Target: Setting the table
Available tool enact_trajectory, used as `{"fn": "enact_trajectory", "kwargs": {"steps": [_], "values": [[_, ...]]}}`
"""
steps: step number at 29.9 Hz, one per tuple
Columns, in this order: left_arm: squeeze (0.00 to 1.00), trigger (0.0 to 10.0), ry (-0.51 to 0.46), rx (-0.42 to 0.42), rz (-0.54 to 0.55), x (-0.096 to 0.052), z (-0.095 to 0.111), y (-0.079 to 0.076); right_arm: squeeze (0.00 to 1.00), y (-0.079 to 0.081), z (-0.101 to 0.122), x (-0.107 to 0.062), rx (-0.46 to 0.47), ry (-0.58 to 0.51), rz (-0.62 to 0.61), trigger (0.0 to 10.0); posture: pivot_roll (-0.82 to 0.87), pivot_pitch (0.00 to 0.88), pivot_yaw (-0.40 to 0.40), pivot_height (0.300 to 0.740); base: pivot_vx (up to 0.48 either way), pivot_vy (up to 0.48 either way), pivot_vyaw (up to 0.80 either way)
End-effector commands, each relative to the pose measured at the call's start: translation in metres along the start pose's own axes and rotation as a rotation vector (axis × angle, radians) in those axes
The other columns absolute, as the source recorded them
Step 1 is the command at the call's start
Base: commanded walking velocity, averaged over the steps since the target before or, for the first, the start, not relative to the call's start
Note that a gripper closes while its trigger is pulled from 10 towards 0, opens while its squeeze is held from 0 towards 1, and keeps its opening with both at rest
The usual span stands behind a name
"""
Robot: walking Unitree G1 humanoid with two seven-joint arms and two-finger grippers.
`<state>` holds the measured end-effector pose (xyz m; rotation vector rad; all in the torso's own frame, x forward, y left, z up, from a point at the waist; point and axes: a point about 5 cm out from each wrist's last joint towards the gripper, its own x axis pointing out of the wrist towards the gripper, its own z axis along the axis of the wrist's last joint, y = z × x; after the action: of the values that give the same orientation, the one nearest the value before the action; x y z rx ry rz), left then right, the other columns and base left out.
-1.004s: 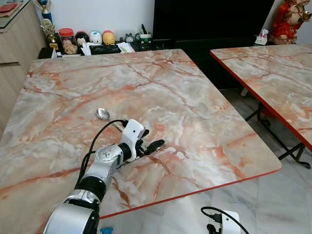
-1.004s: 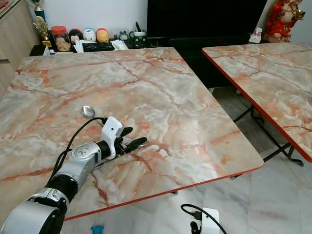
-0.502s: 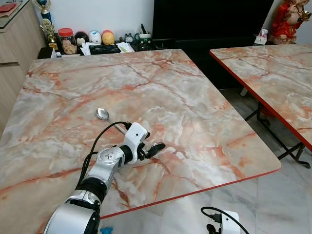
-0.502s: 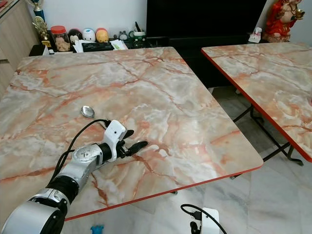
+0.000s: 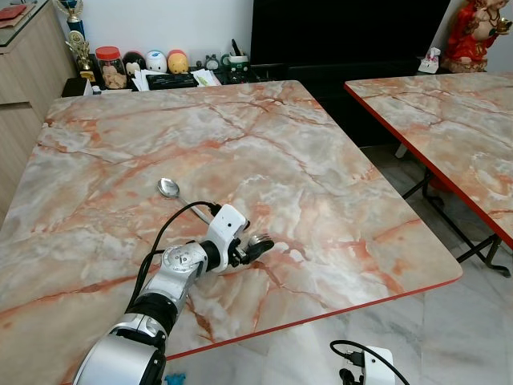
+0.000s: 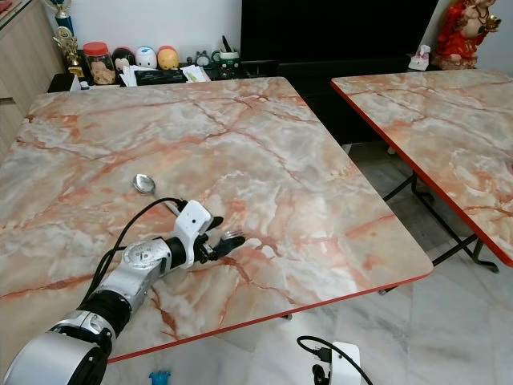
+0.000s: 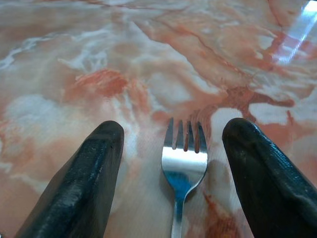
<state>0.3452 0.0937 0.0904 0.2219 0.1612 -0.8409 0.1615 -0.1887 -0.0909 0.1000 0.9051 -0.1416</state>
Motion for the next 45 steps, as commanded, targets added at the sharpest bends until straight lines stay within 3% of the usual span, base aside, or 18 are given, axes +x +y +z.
{"fn": "enact_trajectory", "kwargs": {"steps": [1,17,18,19,20,45], "values": [[0.0,10.0,0.026,-0.001,-0.021,0.0,-0.007,-0.005,0.0,-0.003,-0.002,-0.001,0.005,0.013,-0.006,10.0,0.08,0.012,-0.081,0.74,0.0,0.0,0.0],[0.0,10.0,0.095,0.012,-0.023,-0.001,-0.017,-0.008,0.0,-0.002,-0.002,0.0,0.005,0.015,-0.003,10.0,0.08,0.013,-0.079,0.74,0.0,0.0,0.0],[0.0,2.7,0.097,0.011,-0.02,-0.001,-0.017,-0.008,0.0,-0.002,-0.002,0.0,0.005,0.015,-0.003,10.0,0.08,0.013,-0.08,0.74,0.0,0.0,0.0],[0.0,2.7,0.098,0.011,-0.018,-0.001,-0.017,-0.008,0.0,-0.002,-0.002,0.0,0.004,0.015,-0.003,10.0,0.08,0.013,-0.08,0.74,0.0,0.0,0.0],[0.0,0.0,0.101,0.012,-0.016,-0.002,-0.018,-0.007,0.0,-0.002,-0.002,0.0,0.004,0.015,-0.003,10.0,0.08,0.013,-0.08,0.74,0.0,0.0,0.0],[0.0,0.0,0.111,0.018,-0.037,-0.002,-0.022,-0.012,0.0,-0.002,-0.002,0.0,0.001,0.016,-0.002,10.0,0.08,0.011,-0.078,0.74,0.0,0.0,0.0]]}}
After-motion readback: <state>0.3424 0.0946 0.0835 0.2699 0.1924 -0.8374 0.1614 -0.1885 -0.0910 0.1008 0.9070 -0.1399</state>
